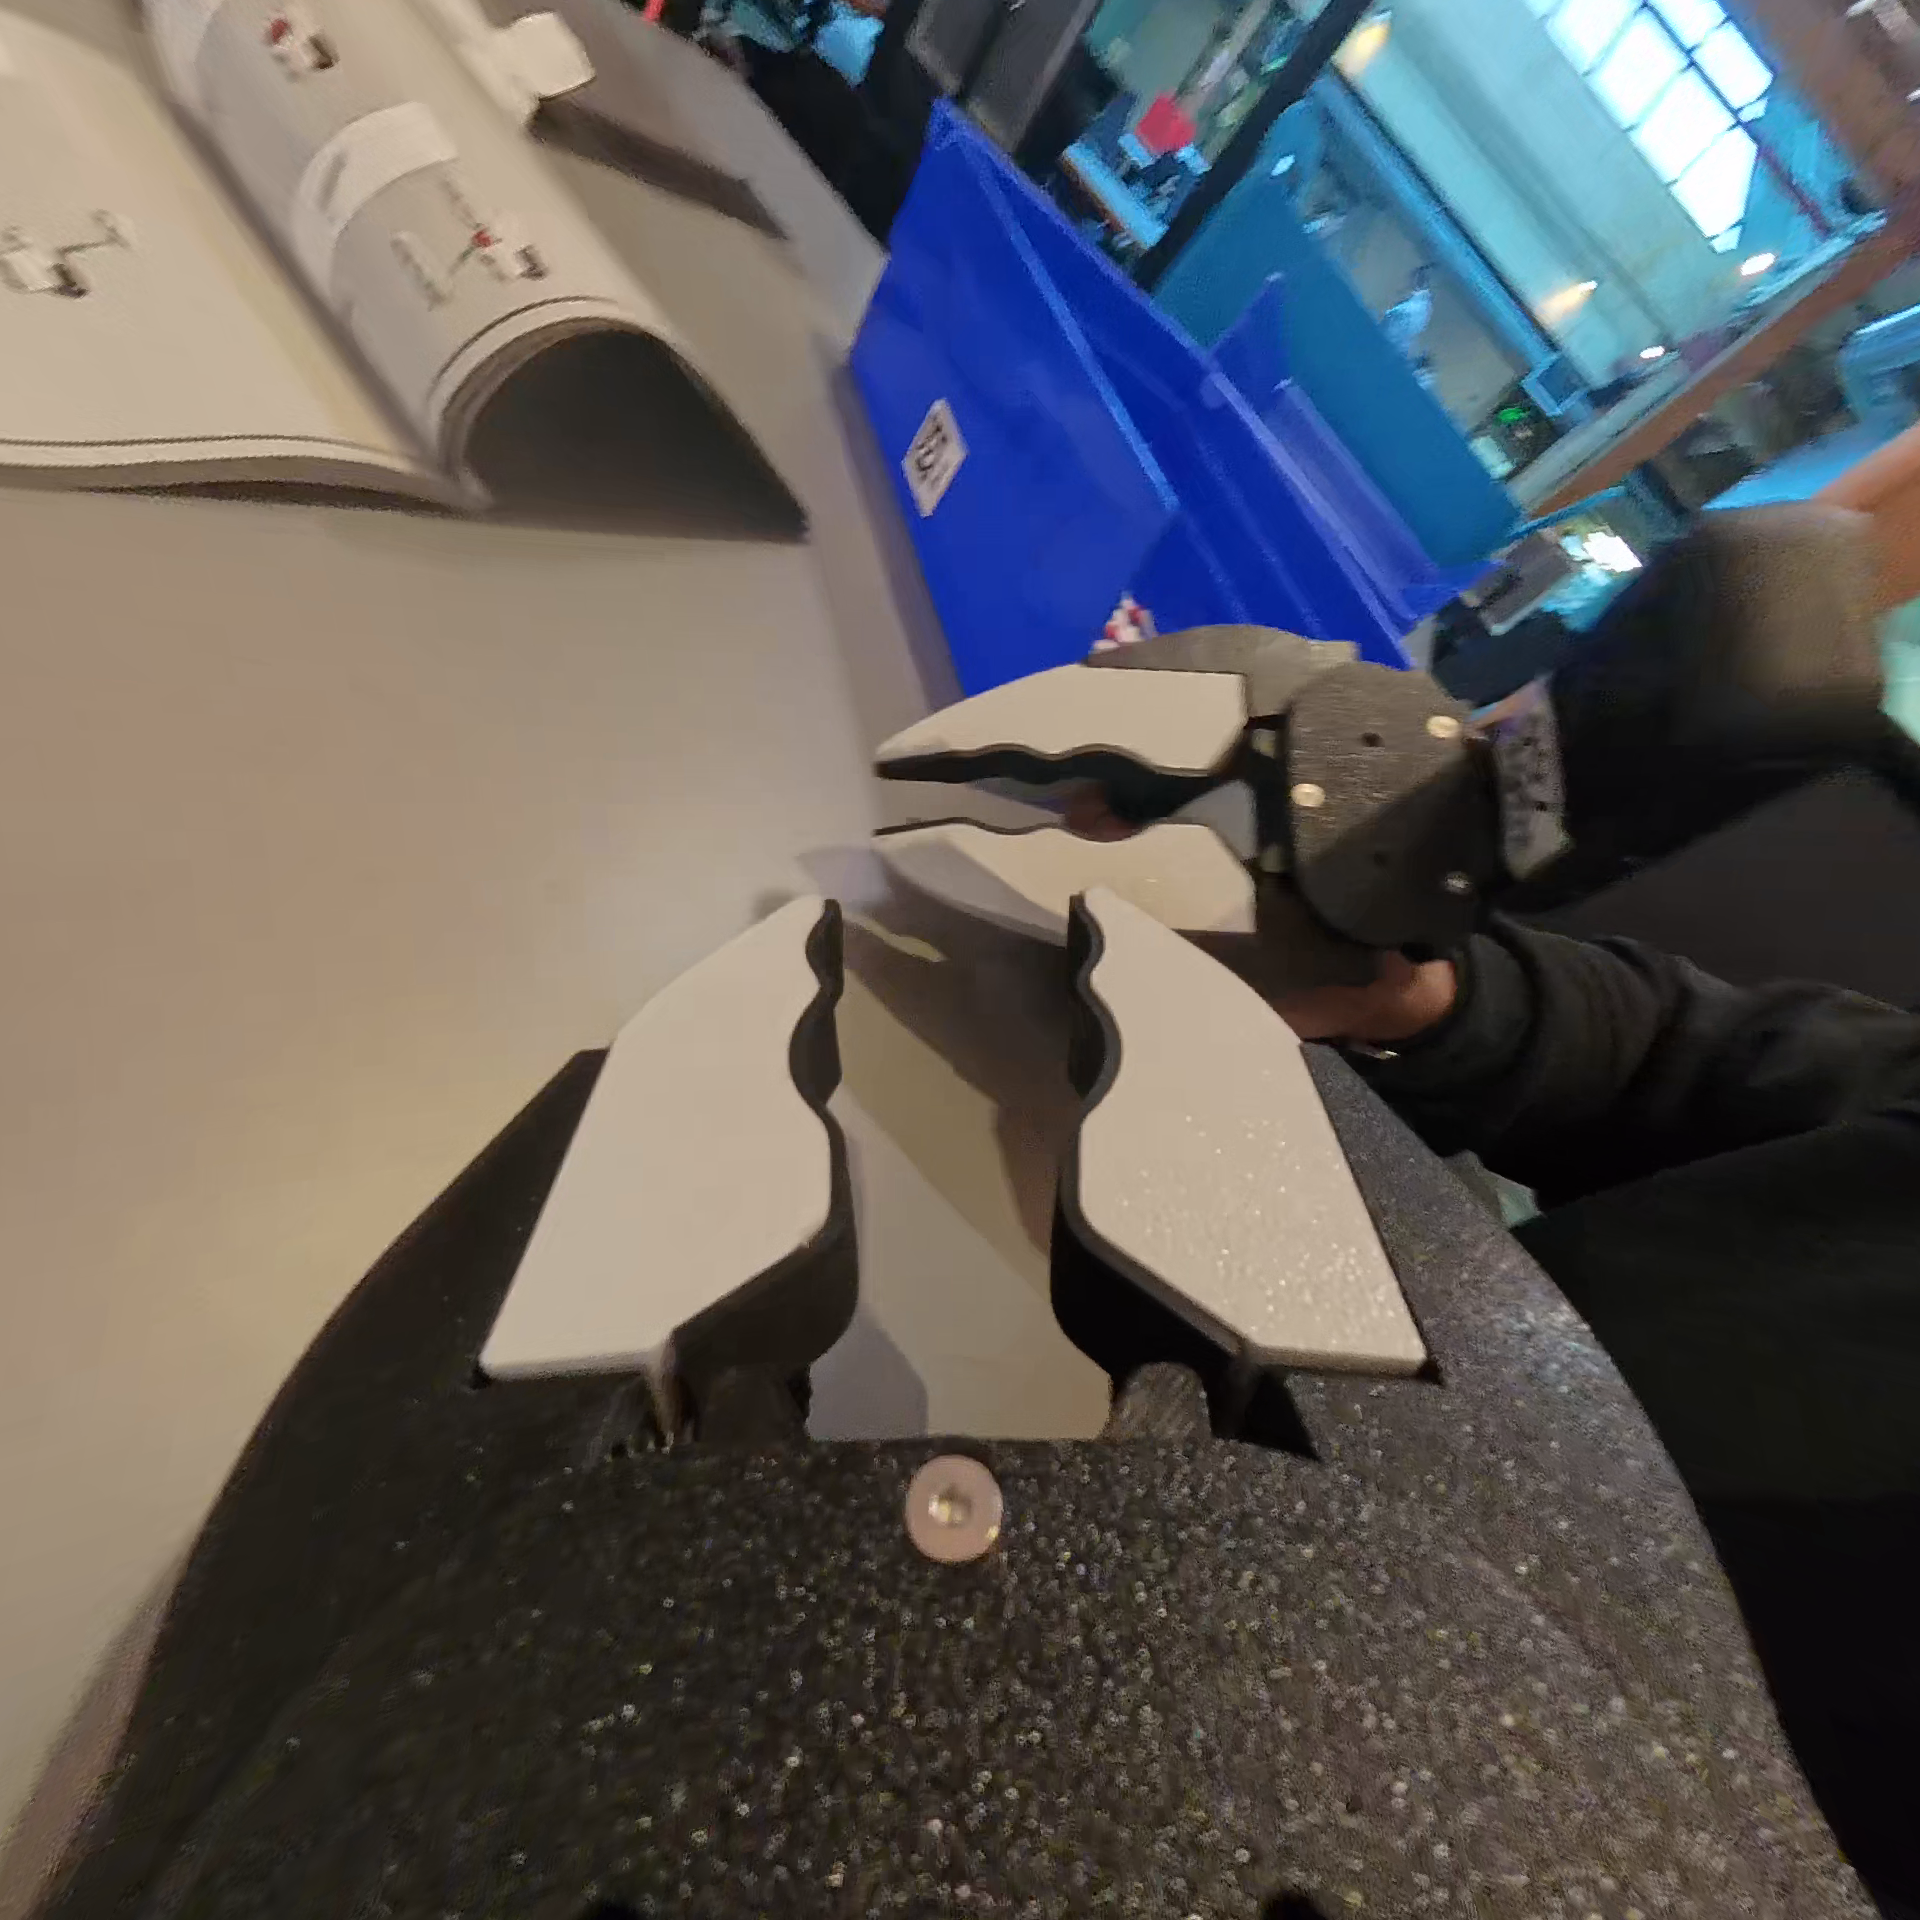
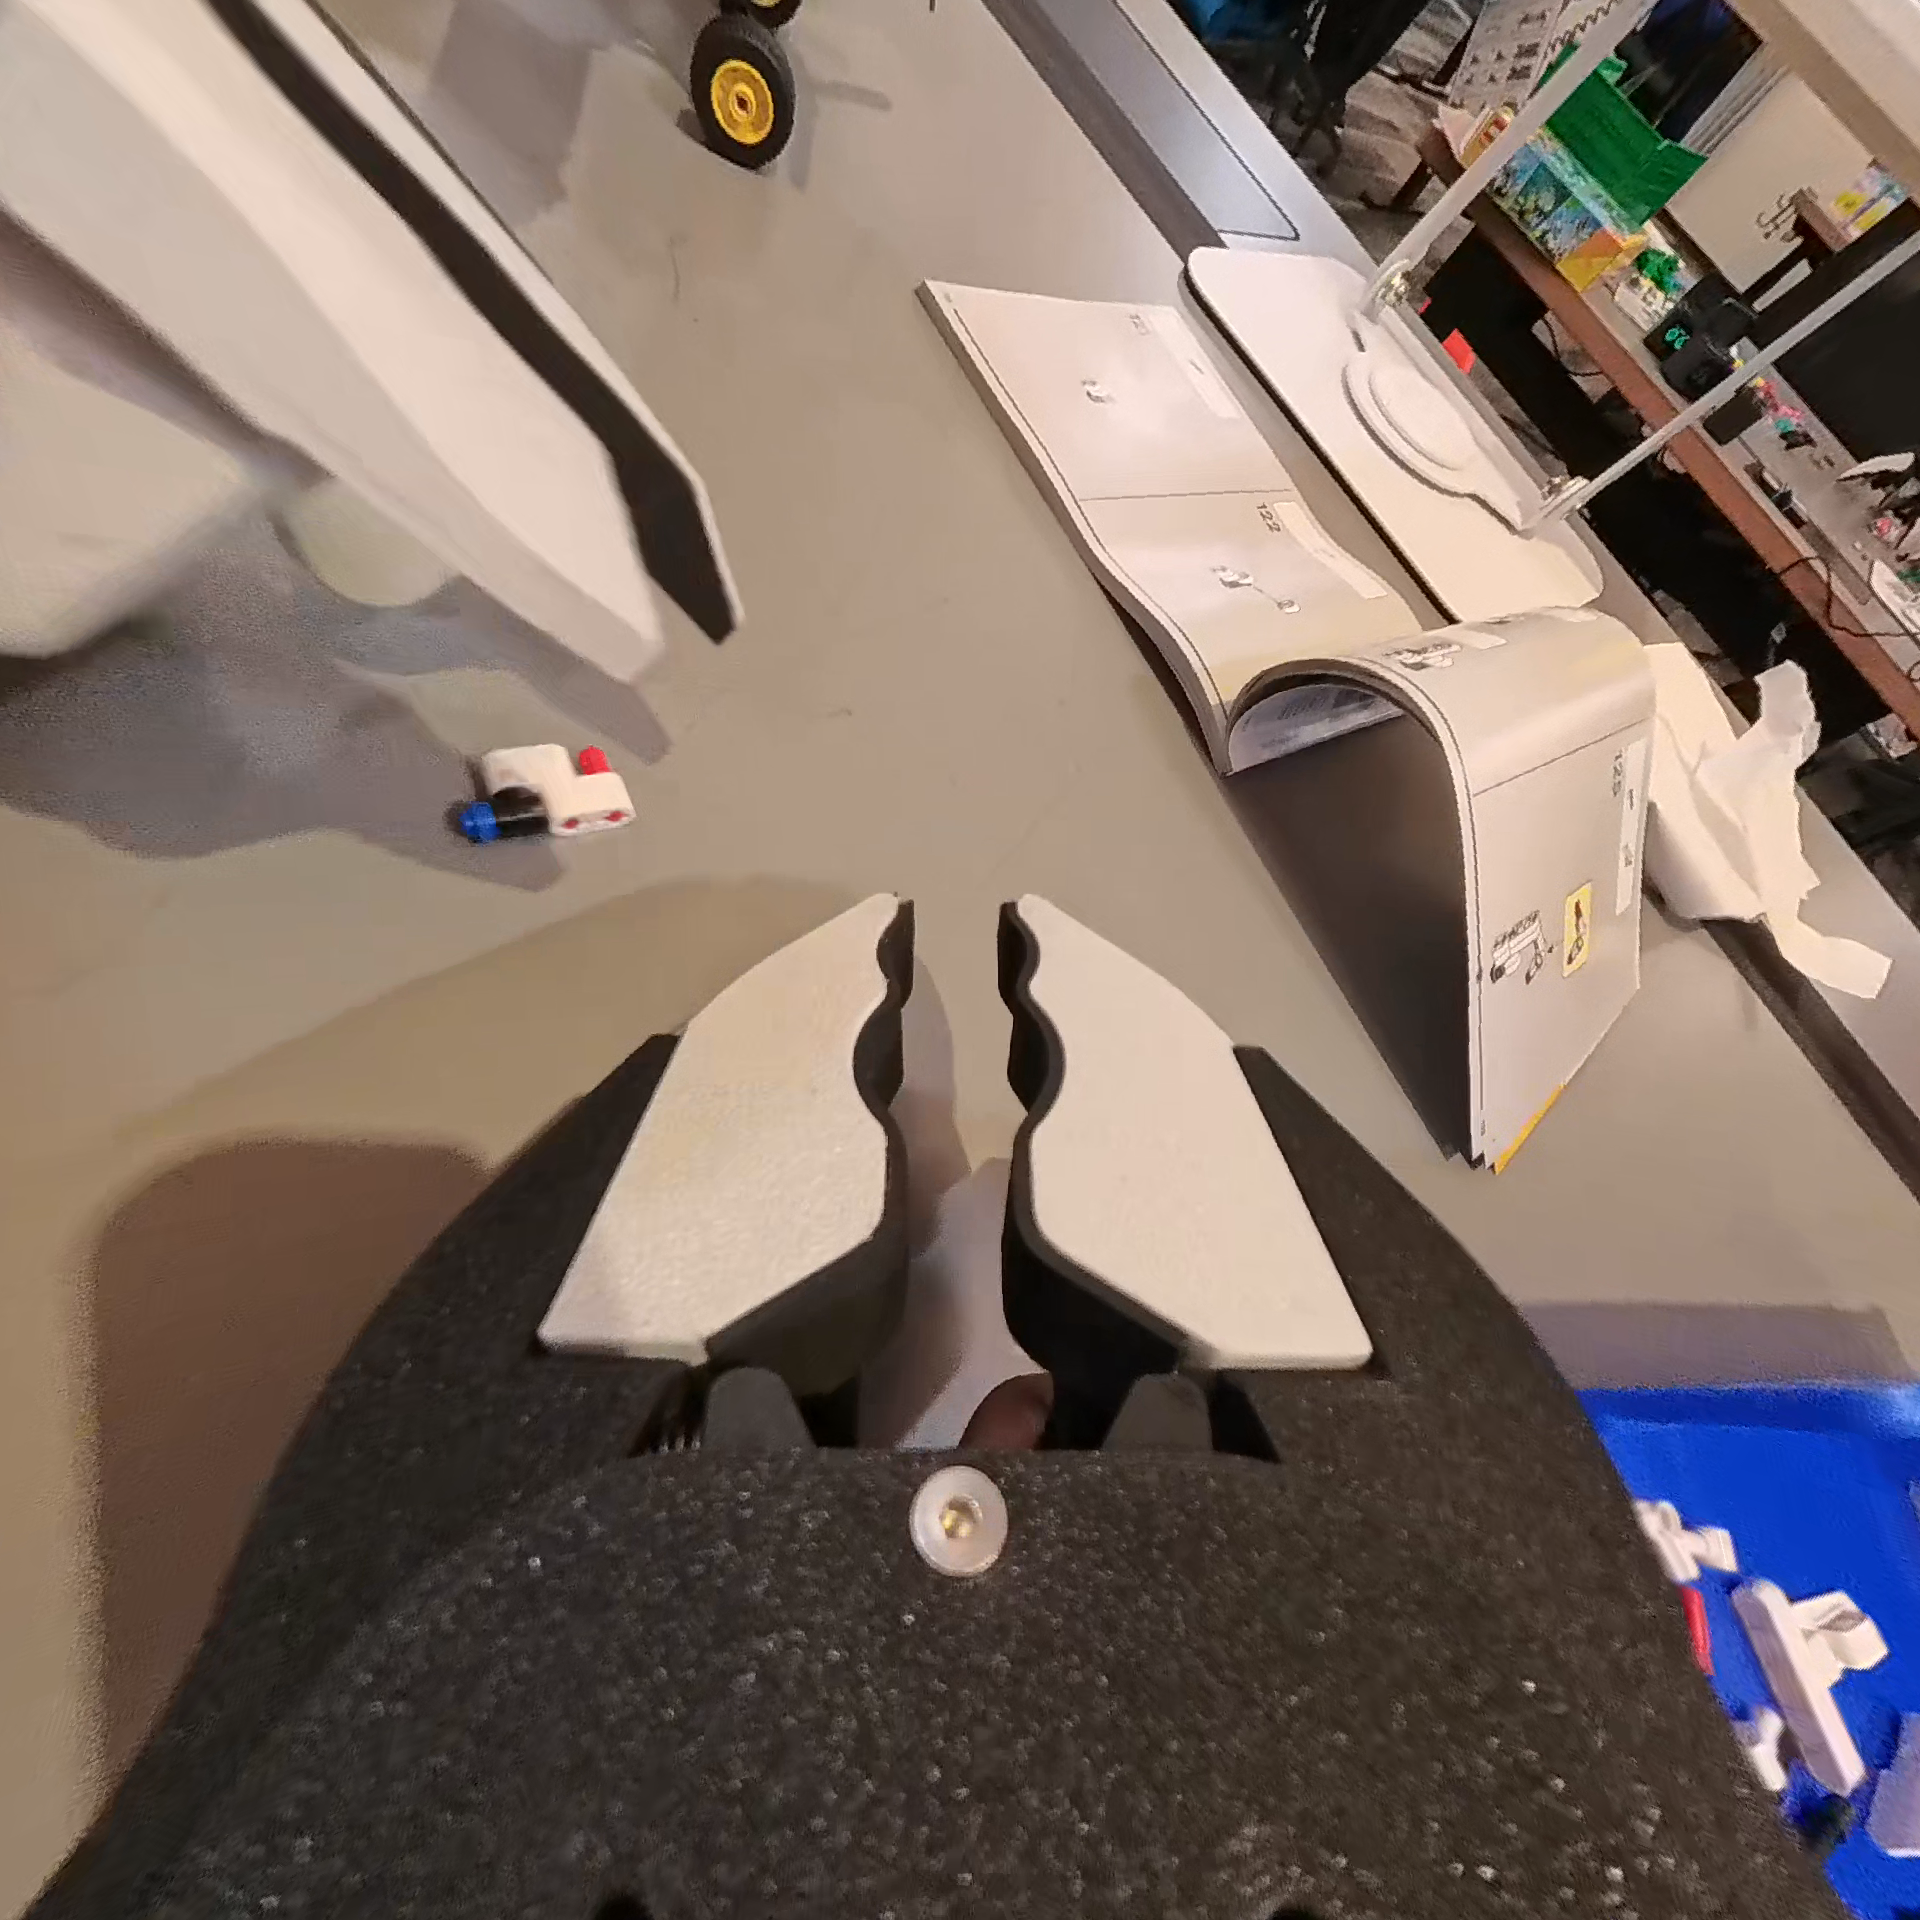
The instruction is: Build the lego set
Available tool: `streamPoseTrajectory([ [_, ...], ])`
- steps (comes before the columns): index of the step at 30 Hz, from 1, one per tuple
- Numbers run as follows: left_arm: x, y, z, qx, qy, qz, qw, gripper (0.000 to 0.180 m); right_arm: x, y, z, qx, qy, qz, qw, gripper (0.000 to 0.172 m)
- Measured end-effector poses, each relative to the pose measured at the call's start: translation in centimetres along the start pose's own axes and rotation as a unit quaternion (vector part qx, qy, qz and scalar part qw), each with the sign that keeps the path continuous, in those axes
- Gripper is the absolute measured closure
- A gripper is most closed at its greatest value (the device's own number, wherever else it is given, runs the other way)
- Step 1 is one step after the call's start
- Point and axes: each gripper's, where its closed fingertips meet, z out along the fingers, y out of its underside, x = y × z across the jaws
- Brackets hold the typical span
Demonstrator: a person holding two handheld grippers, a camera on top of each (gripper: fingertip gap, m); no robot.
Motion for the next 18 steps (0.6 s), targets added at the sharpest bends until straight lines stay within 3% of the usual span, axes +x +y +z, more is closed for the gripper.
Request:
streamPoseTrajectory([
  [5, -0.1, -1.0, -1.1, 0.041, 0.015, 0.005, 0.999, 0.139, 0.2, 0.4, 0.9, -0.036, -0.001, -0.002, 0.999, 0.157],
  [8, 4.1, -2.9, -3.1, 0.109, 0.130, 0.032, 0.985, 0.153, 0.2, 0.3, 1.8, -0.066, -0.001, -0.024, 0.998, 0.156],
  [10, 8.7, -4.3, -5.5, 0.169, 0.254, 0.029, 0.952, 0.154, 0.1, 0.6, 2.6, -0.082, -0.010, -0.026, 0.996, 0.156],
  [12, 12.9, -6.4, -9.0, 0.255, 0.401, -0.053, 0.878, 0.153, 0.2, 0.7, 3.3, -0.086, -0.017, -0.018, 0.996, 0.163],
  [14, 14.5, -8.5, -11.7, 0.335, 0.504, -0.176, 0.777, 0.153, 0.4, 0.7, 3.7, -0.089, -0.023, -0.010, 0.996, 0.163],
  [16, 14.5, -9.4, -12.5, 0.389, 0.551, -0.285, 0.681, 0.151, 0.6, 0.6, 3.9, -0.090, -0.030, 0.005, 0.995, 0.163],
  [18, 14.9, -9.3, -11.7, 0.408, 0.560, -0.358, 0.626, 0.145, 0.6, 0.6, 4.0, -0.086, -0.037, 0.022, 0.995, 0.164],
])
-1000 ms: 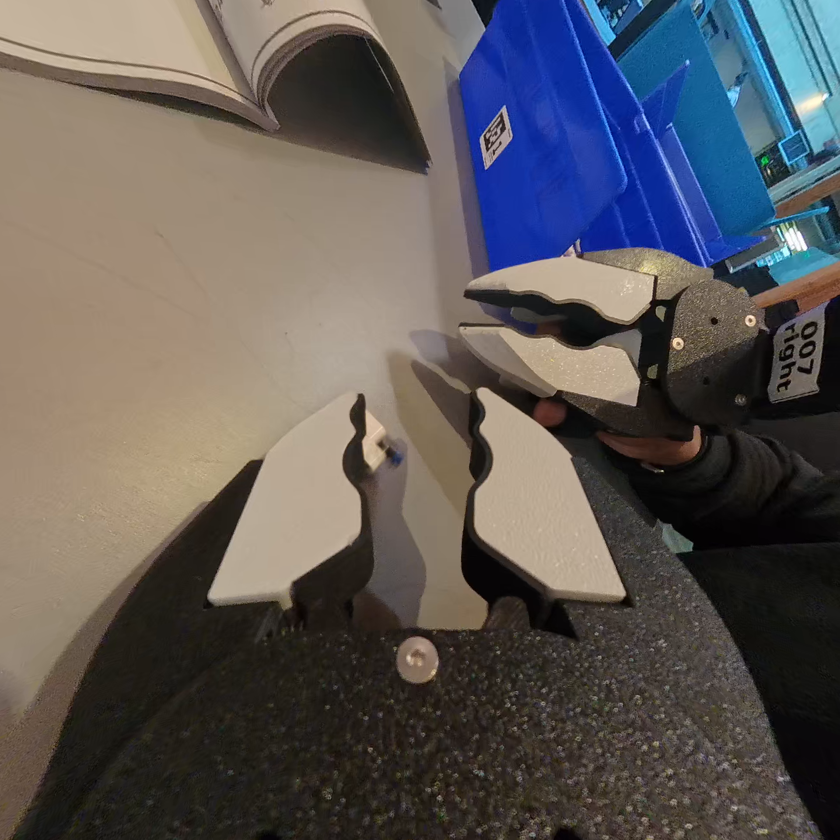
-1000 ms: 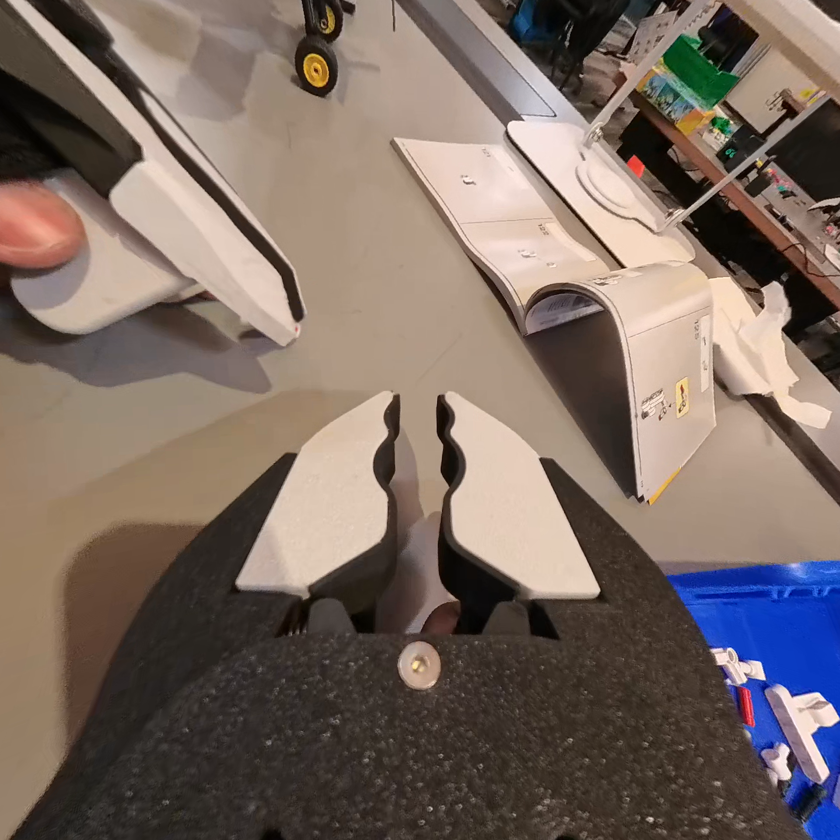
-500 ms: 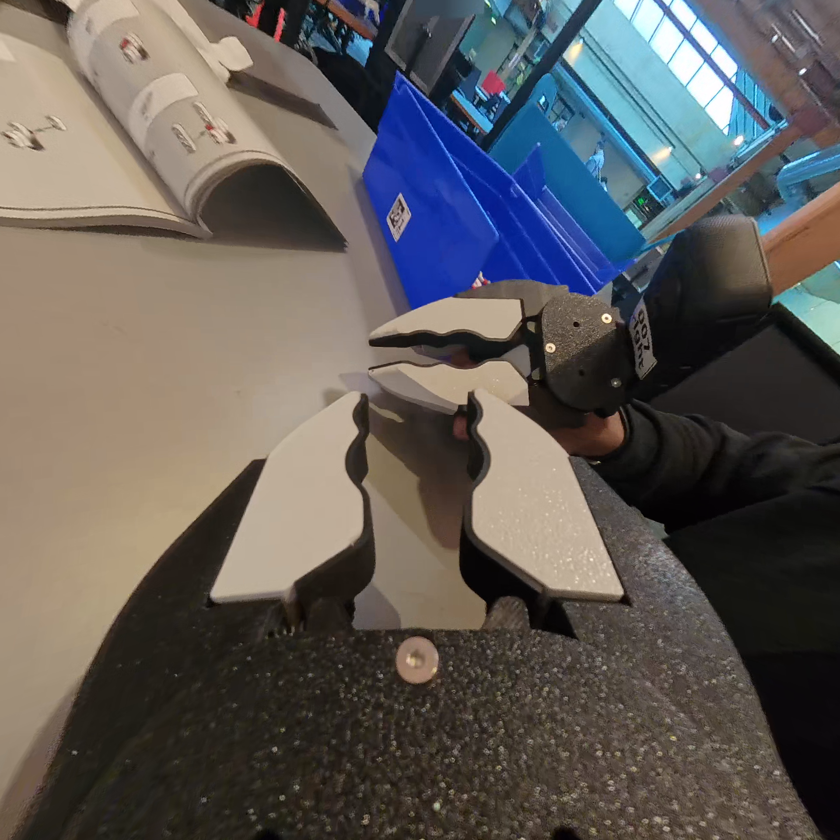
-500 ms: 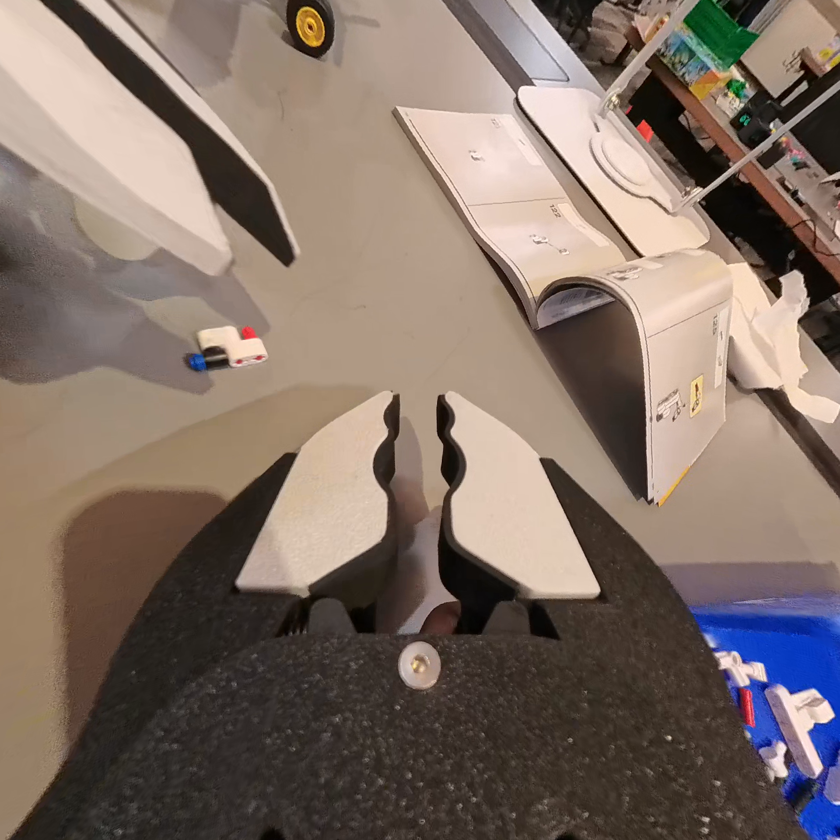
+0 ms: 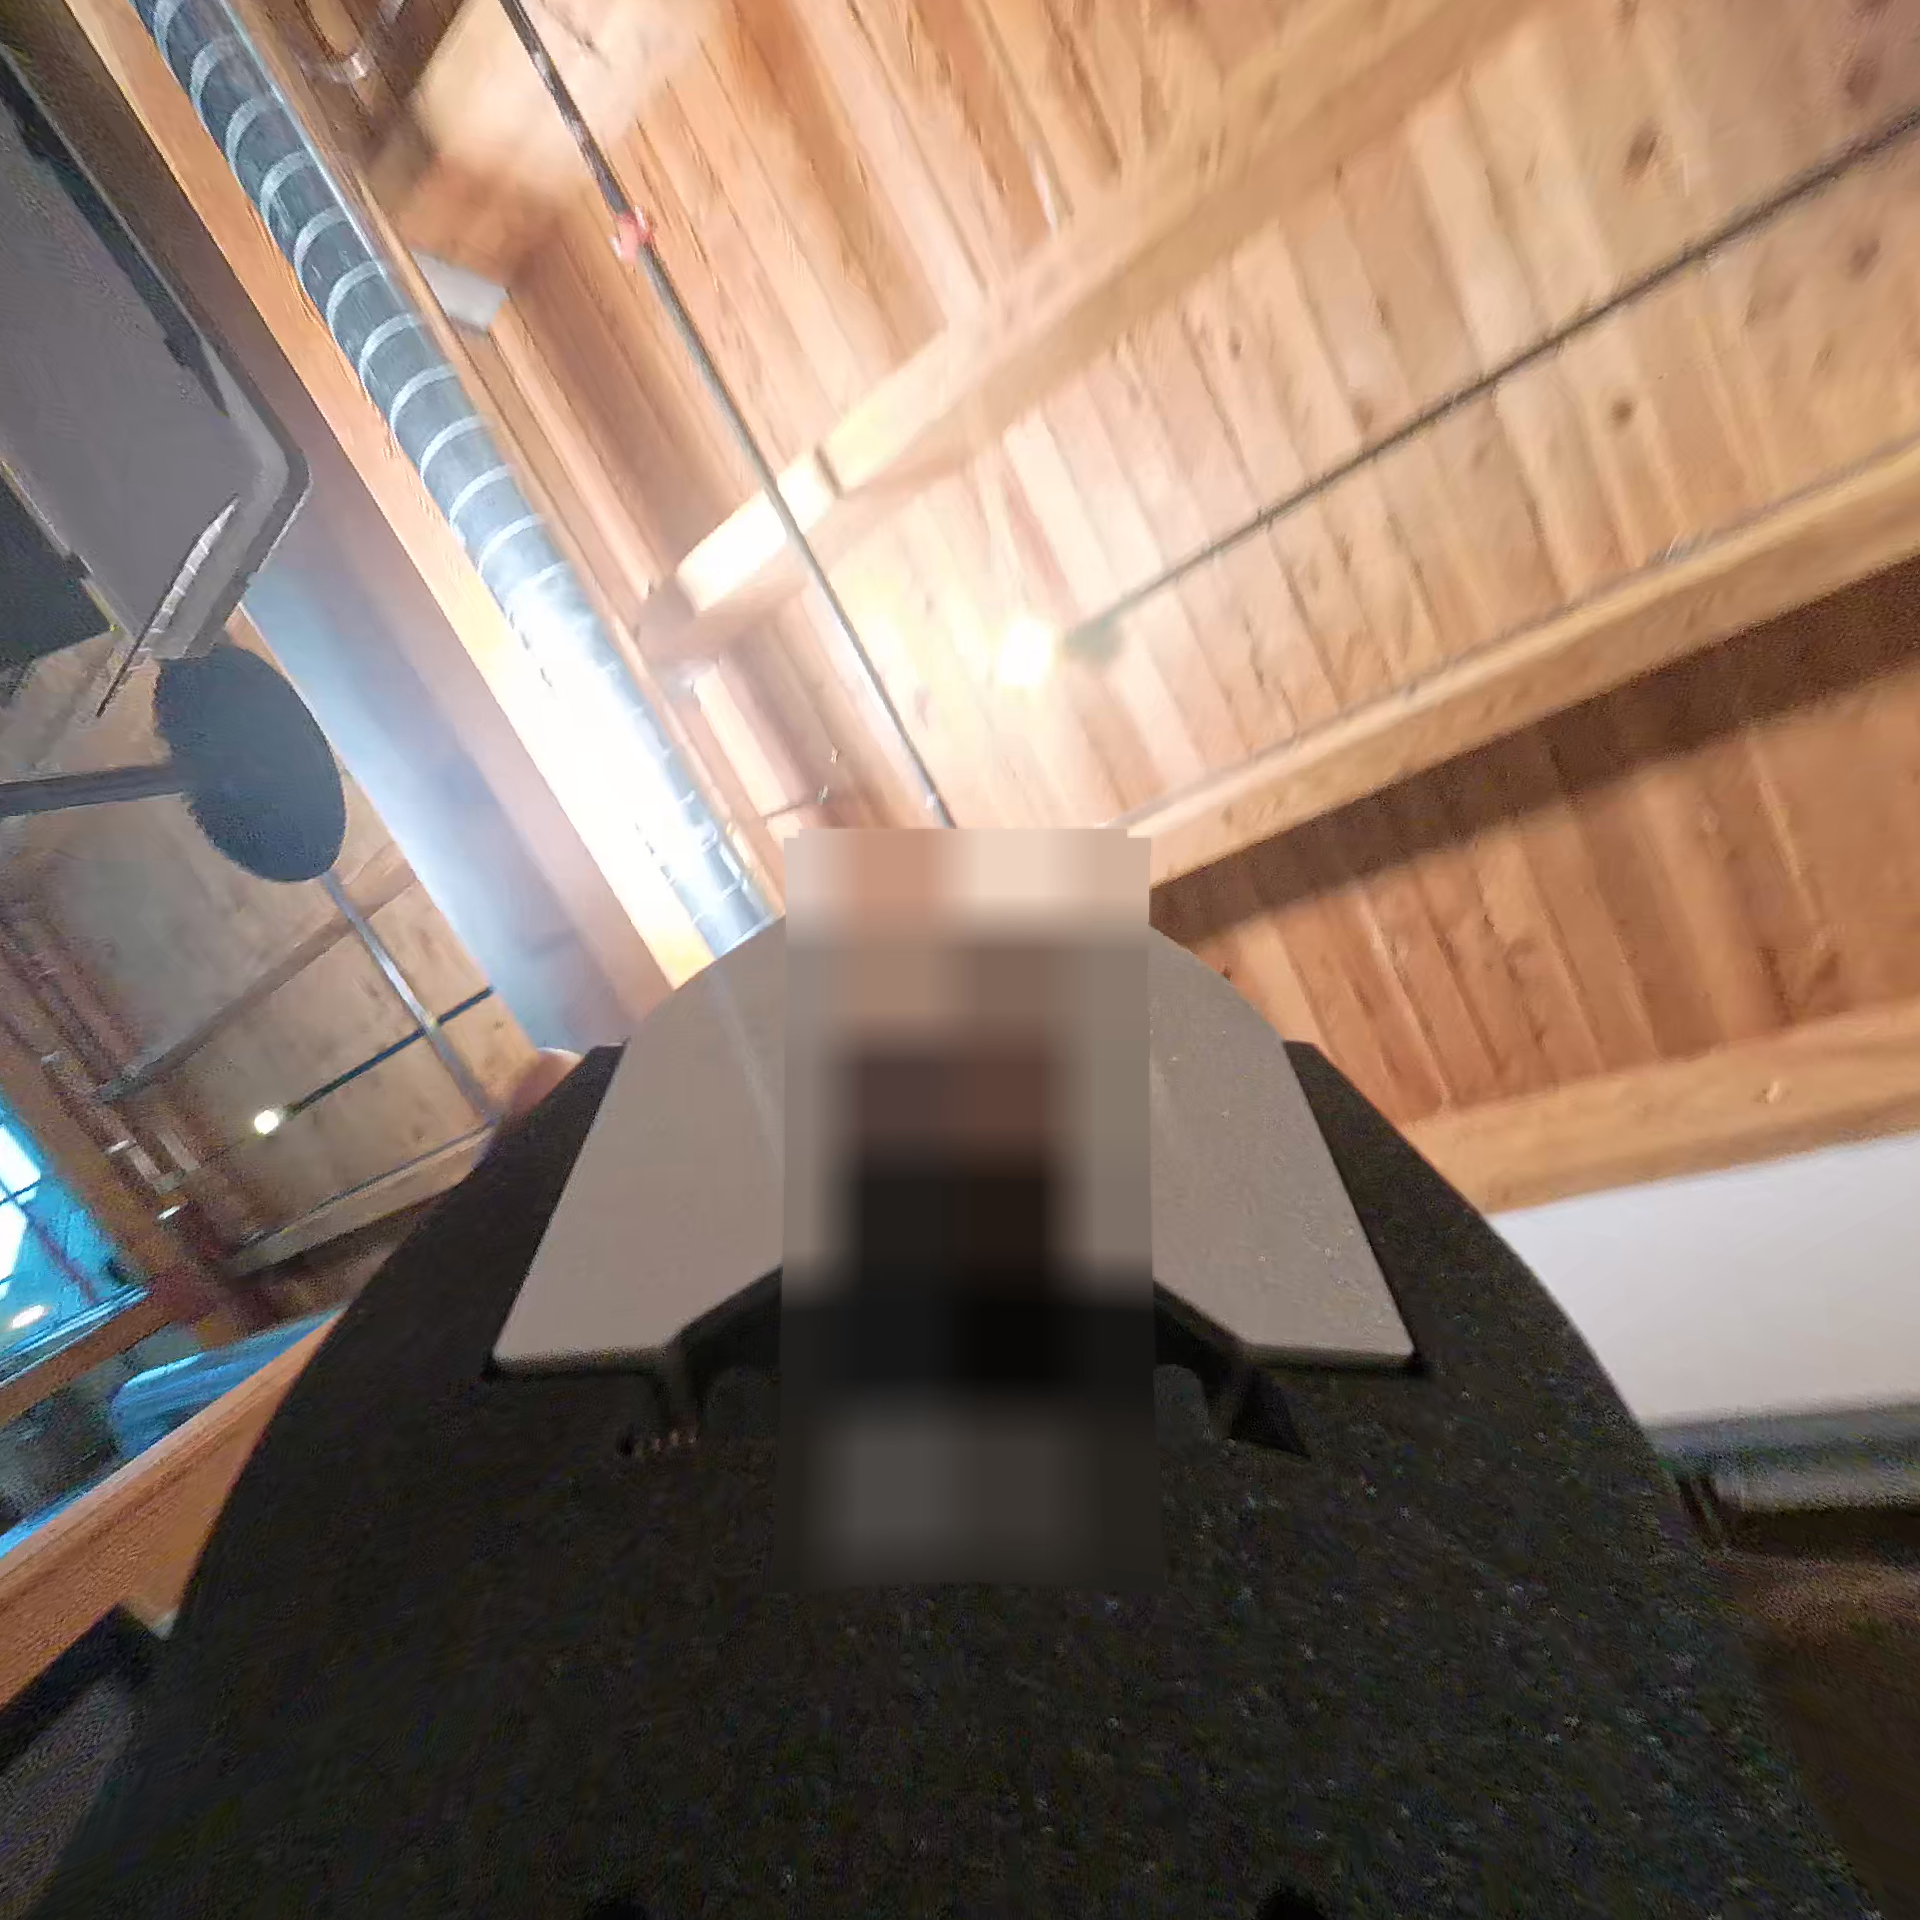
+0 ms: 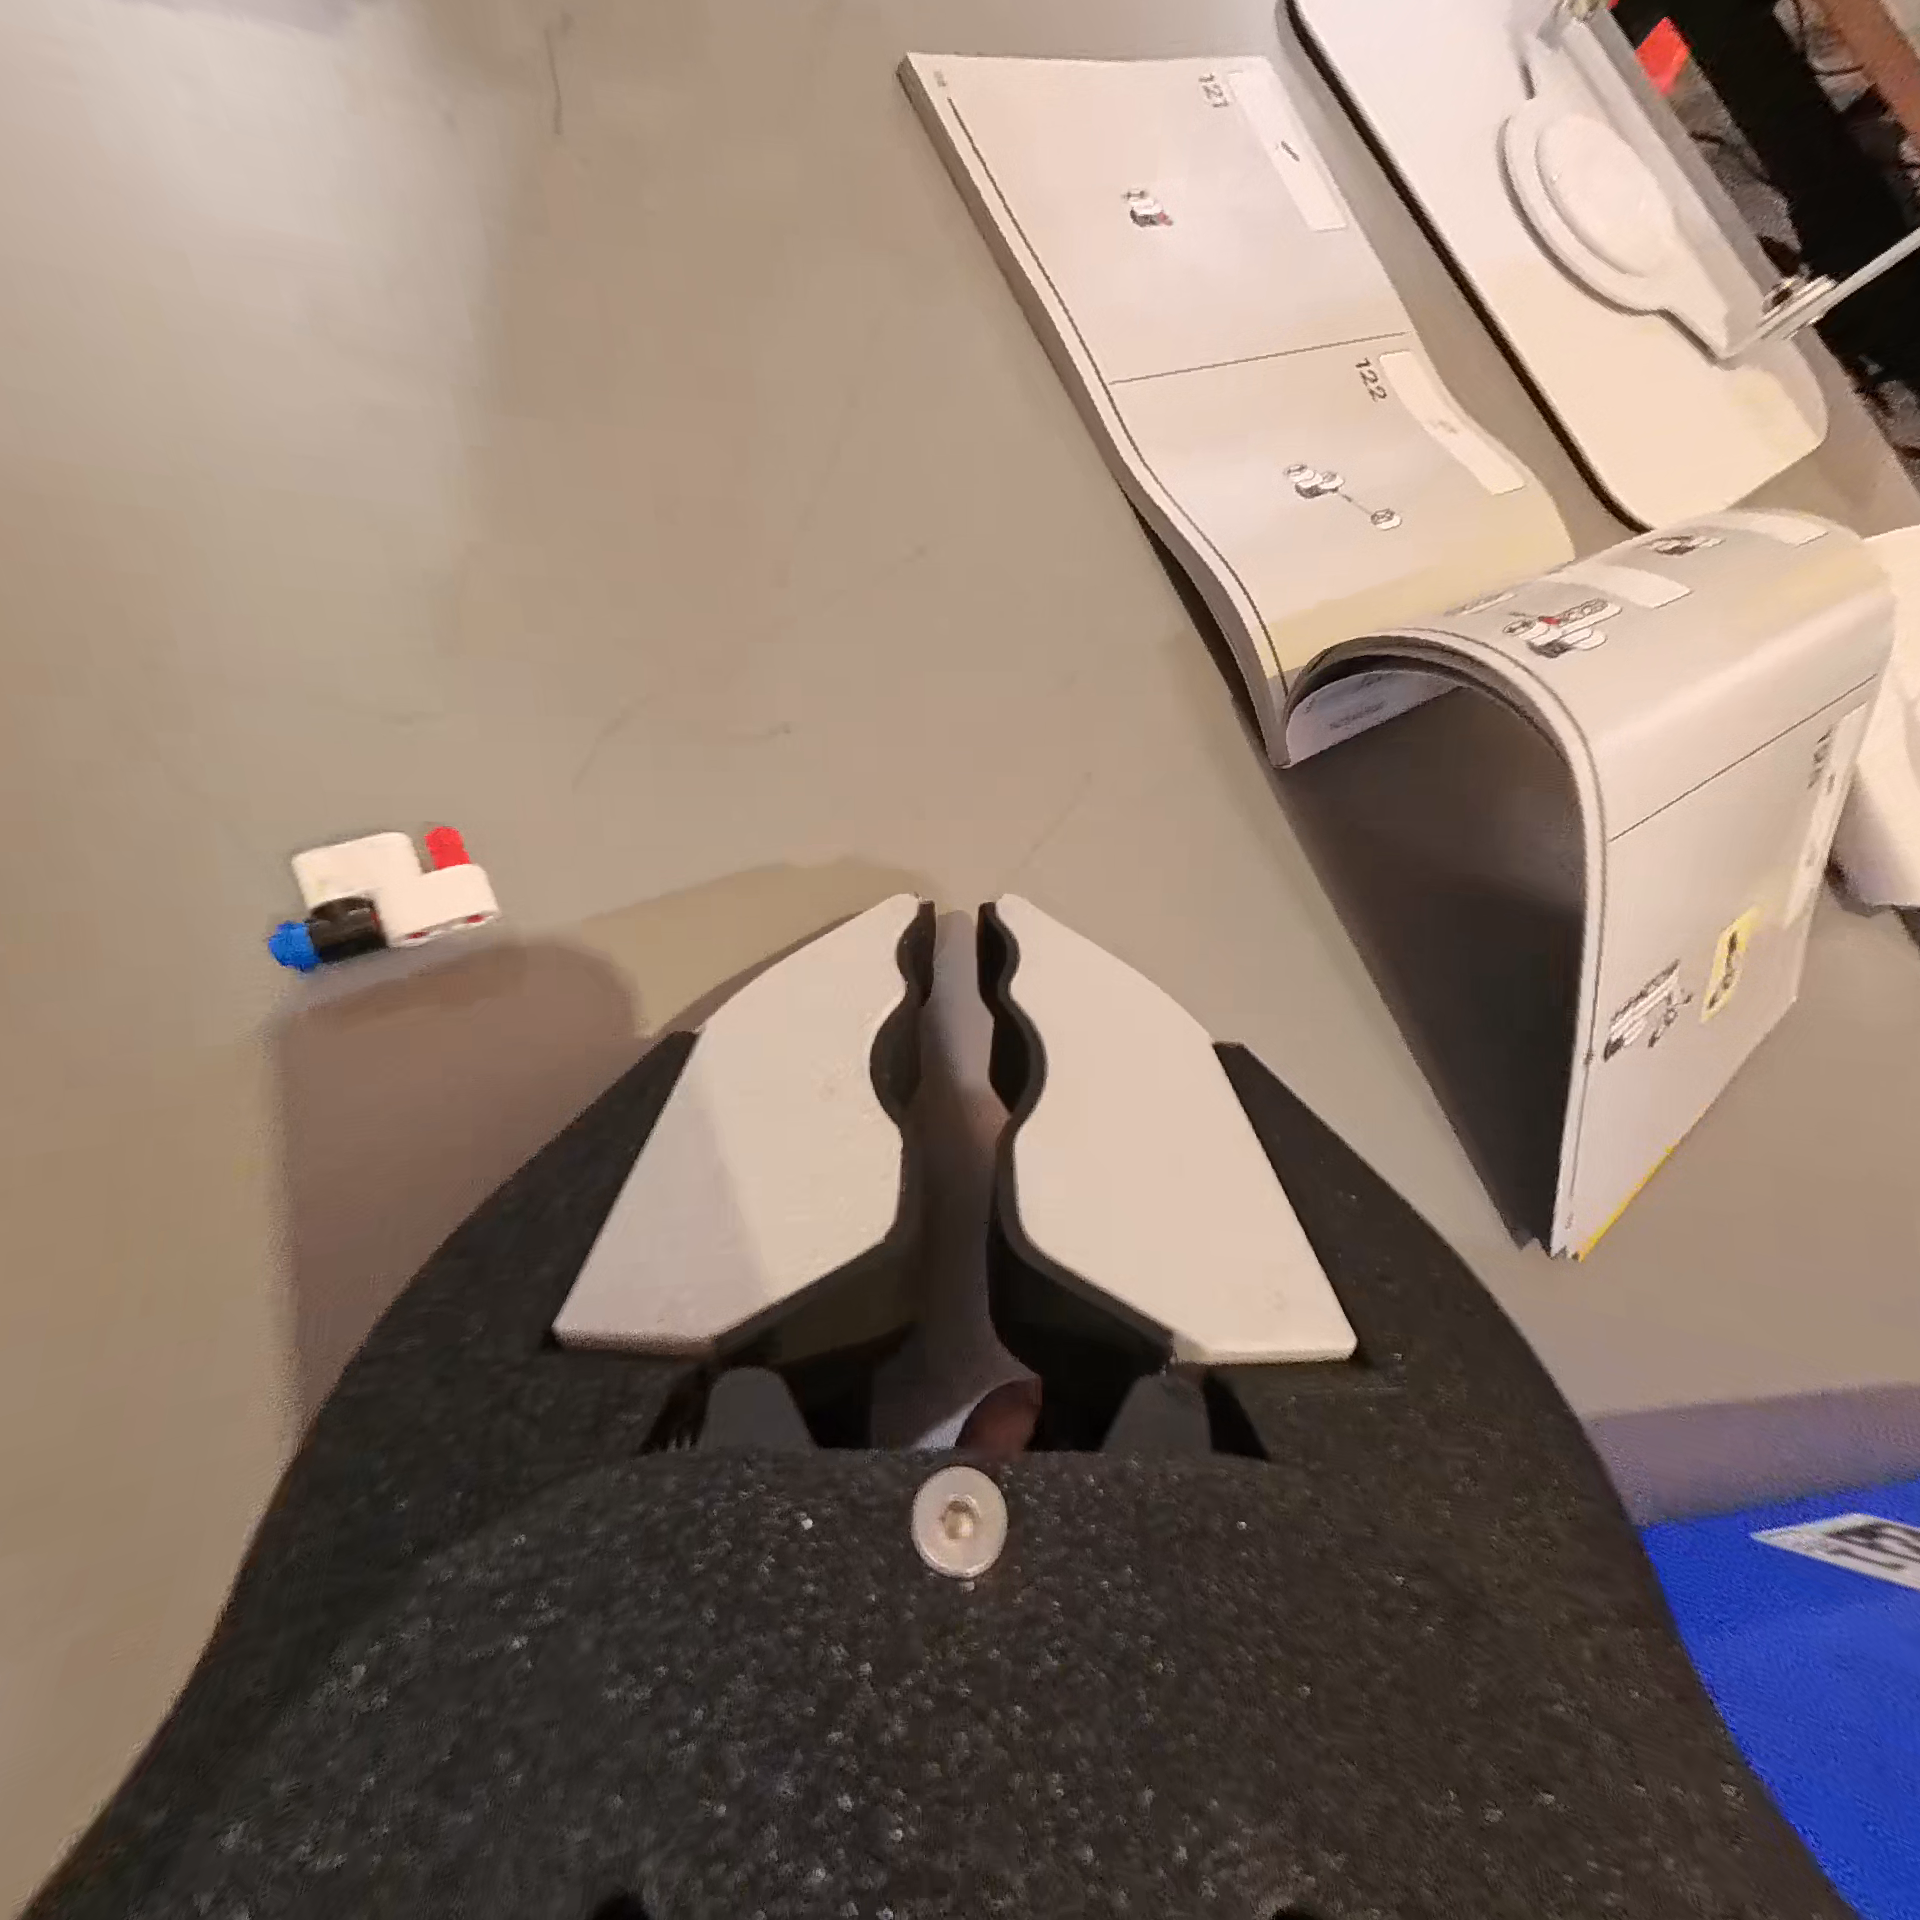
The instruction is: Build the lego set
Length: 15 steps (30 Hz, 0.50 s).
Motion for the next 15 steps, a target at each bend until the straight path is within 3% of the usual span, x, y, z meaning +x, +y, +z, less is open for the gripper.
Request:
streamPoseTrajectory([
  [3, -1.7, 0.6, 0.5, 0.022, -0.027, -0.015, 0.999, 0.134, 0.0, 0.1, 0.0, 0.001, -0.007, 0.011, 1.000, 0.164],
  [10, 0.9, 1.2, 2.4, 0.025, 0.079, -0.115, 0.990, 0.119, -0.2, 0.1, -0.2, 0.009, -0.015, 0.006, 1.000, 0.164],
  [15, 0.4, 1.5, 3.2, 0.031, 0.097, -0.149, 0.984, 0.111, -0.3, 0.0, -0.3, 0.013, -0.020, 0.005, 1.000, 0.165],
])
